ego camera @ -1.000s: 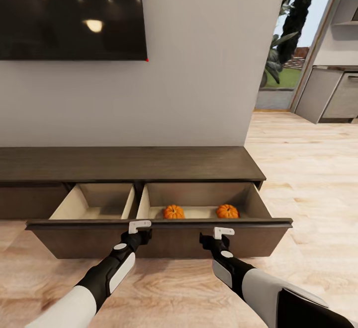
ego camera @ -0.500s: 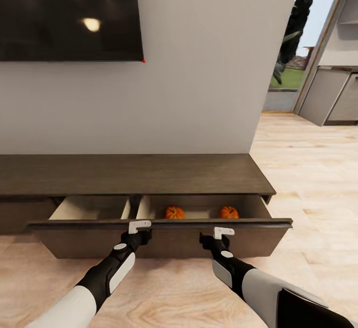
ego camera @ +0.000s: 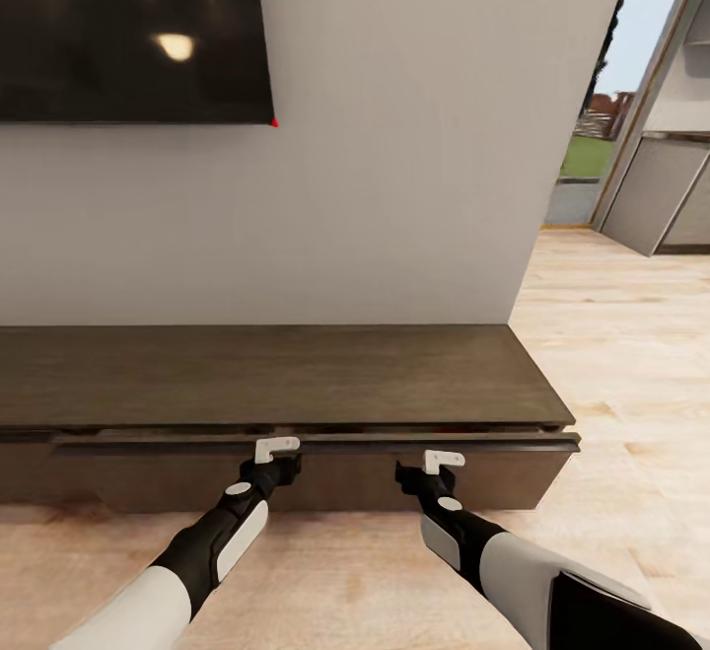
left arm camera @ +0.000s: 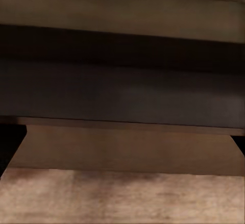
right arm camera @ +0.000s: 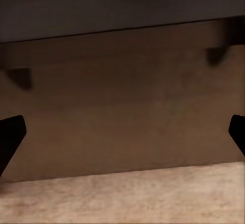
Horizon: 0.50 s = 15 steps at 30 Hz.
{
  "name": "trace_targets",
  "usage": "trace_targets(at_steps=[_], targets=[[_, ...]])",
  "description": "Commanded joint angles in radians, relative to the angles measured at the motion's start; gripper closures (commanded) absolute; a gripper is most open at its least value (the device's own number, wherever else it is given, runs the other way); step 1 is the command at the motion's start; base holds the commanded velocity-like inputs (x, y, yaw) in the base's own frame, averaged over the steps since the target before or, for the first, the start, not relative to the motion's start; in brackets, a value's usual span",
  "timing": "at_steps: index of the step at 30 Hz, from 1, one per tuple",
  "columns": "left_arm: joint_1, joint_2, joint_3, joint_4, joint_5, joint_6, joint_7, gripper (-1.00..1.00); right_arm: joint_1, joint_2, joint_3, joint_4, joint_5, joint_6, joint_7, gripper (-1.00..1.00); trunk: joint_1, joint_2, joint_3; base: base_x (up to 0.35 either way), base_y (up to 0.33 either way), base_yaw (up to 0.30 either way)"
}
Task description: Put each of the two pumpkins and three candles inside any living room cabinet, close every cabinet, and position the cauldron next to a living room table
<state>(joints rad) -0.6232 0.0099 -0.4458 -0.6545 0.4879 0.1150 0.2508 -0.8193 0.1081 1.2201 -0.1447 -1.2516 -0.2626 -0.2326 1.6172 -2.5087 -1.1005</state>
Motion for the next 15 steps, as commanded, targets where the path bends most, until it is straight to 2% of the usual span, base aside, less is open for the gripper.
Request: trace_targets(at_steps=[1, 8, 15], targets=[[-0.001, 0.001, -0.005, -0.004, 0.001, 0.003, 0.007, -1.00, 0.000, 0.000, 0.009, -0.001, -0.008, -0.003, -0.005, -1.00, 0.000, 0.000, -0.001, 0.322, 0.000, 0.000], [-0.001, 0.002, -0.005, -0.004, 0.000, 0.002, 0.008, -1.00, -0.001, 0.001, 0.009, -0.001, -0.008, -0.003, -0.005, -1.00, 0.000, 0.000, -0.001, 0.291, 0.000, 0.000], [-0.001, 0.001, -0.005, -0.004, 0.000, 0.002, 0.007, -1.00, -0.001, 0.001, 0.009, -0.001, -0.008, -0.003, -0.005, -1.00, 0.000, 0.000, -0.001, 0.038, 0.000, 0.000]])
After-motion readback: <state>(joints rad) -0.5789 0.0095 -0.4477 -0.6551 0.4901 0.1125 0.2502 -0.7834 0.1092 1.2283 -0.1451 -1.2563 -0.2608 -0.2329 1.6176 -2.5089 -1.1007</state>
